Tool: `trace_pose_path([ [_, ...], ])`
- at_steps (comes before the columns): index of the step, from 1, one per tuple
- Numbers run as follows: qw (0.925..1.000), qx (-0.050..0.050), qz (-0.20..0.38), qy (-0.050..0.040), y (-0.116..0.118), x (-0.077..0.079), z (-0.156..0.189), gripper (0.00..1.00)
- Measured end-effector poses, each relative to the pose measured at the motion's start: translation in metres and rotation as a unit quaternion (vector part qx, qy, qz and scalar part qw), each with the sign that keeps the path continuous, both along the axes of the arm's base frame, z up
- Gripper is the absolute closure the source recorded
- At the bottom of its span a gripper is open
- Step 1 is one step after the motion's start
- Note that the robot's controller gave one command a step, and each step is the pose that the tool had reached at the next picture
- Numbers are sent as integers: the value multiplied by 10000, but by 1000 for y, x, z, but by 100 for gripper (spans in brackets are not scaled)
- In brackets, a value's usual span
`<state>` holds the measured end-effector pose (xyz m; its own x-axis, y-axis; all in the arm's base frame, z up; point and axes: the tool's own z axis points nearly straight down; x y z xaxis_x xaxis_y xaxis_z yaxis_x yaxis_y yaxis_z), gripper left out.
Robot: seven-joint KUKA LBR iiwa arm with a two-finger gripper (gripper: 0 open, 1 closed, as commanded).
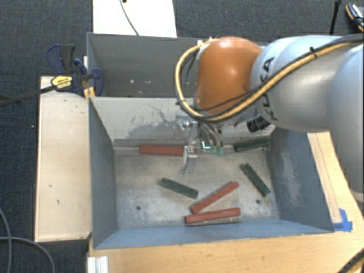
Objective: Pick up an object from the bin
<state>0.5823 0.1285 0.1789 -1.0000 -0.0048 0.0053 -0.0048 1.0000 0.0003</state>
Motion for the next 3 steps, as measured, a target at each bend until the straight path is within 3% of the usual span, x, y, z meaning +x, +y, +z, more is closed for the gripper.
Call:
trace_pose_path([
  [1,10000,5,-18,-42,-1,2,5,0],
  [2,10000,5,-40,-39,-16,-36,-21,0],
  [3,9978,2,-669,-42,-20,-35,-32,0],
])
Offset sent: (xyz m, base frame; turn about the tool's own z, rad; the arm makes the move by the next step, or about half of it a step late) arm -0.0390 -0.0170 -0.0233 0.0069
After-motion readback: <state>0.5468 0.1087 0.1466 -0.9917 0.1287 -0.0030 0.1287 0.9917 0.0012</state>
